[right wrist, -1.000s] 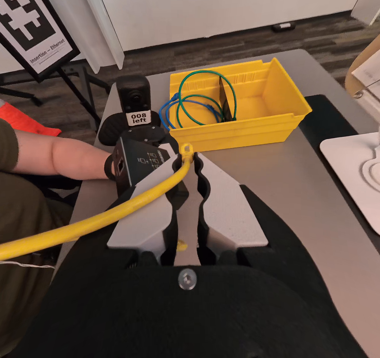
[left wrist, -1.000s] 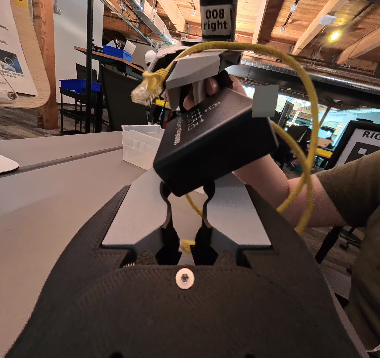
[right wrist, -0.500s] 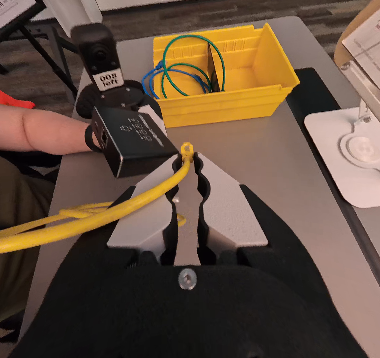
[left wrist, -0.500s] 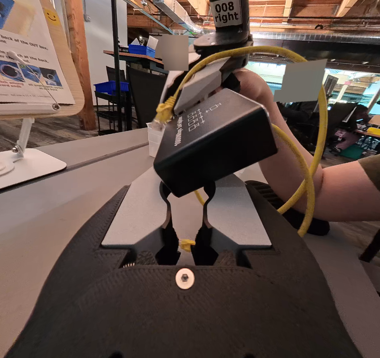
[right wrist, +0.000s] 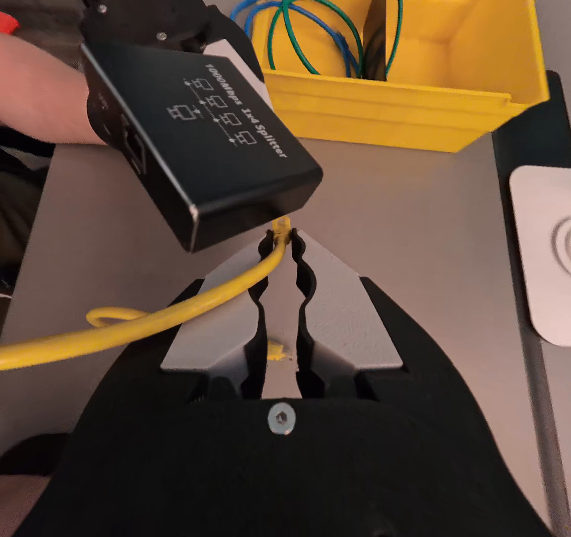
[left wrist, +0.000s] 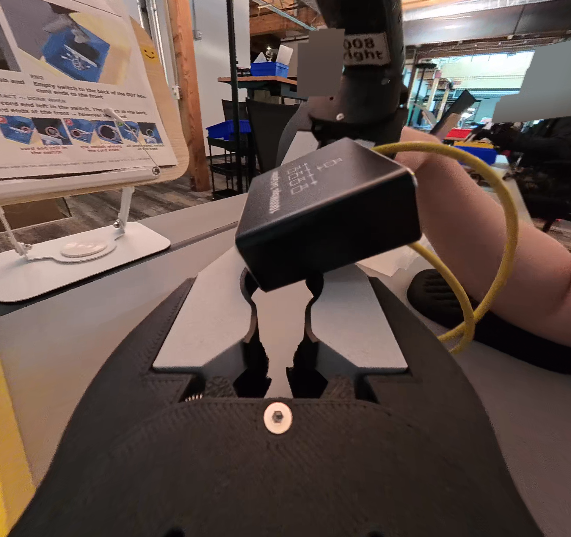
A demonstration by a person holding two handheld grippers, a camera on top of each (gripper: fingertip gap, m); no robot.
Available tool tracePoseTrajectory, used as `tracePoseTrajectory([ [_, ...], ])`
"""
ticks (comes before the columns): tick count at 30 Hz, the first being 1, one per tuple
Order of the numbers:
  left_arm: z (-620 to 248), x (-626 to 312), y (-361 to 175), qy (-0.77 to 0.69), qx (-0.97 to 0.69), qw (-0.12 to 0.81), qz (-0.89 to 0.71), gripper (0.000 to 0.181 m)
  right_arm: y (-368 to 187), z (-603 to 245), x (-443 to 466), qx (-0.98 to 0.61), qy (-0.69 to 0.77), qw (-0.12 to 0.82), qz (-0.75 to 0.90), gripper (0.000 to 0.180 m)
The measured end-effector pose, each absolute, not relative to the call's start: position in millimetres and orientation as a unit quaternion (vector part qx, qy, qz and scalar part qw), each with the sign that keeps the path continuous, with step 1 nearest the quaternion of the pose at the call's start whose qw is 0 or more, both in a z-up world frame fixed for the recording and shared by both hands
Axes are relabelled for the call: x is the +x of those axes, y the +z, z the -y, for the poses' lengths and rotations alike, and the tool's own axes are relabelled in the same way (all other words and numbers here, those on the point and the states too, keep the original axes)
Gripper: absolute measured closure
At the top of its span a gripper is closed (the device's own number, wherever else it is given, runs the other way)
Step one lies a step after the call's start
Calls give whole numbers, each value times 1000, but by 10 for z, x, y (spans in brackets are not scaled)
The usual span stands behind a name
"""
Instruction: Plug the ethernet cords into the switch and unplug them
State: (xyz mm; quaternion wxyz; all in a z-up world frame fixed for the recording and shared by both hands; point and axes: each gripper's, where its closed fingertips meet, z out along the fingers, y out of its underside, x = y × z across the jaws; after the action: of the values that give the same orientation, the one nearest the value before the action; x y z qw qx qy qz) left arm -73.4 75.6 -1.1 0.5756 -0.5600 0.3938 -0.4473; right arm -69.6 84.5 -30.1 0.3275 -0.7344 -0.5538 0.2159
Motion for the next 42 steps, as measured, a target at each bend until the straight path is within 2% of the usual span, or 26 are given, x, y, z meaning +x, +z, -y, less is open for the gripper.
tracePoseTrajectory([
  [5, -907, -838, -16, -406, -586, 589, -379, 167, -323, -952, -1008, -698, 292, 393, 523, 170],
  [10, -1025, -873, -200, -410, -632, 547, -365, 165, -427, -923, -1172, -712, 407, 392, 417, 169],
  [16, -905, -837, -469, -404, -631, 494, -441, 151, -582, -966, -924, -693, 329, 477, 429, 169],
  [19, -809, -803, -662, -383, -627, 481, -478, 137, -585, -942, -839, -675, 300, 507, 443, 169],
  [23, -775, -768, -830, -359, -641, 463, -495, 124, -748, -857, -809, -684, 296, 496, 445, 169],
  [29, -828, -780, -736, -297, -622, 521, -504, 119, -688, -865, -814, -663, 271, 534, 449, 169],
  [35, -824, -789, -628, -251, -601, 567, -504, 114, -679, -833, -809, -658, 247, 534, 470, 169],
  [42, -691, -737, -545, -258, -584, 572, -515, 100, -594, -733, -837, -626, 258, 549, 491, 169],
])
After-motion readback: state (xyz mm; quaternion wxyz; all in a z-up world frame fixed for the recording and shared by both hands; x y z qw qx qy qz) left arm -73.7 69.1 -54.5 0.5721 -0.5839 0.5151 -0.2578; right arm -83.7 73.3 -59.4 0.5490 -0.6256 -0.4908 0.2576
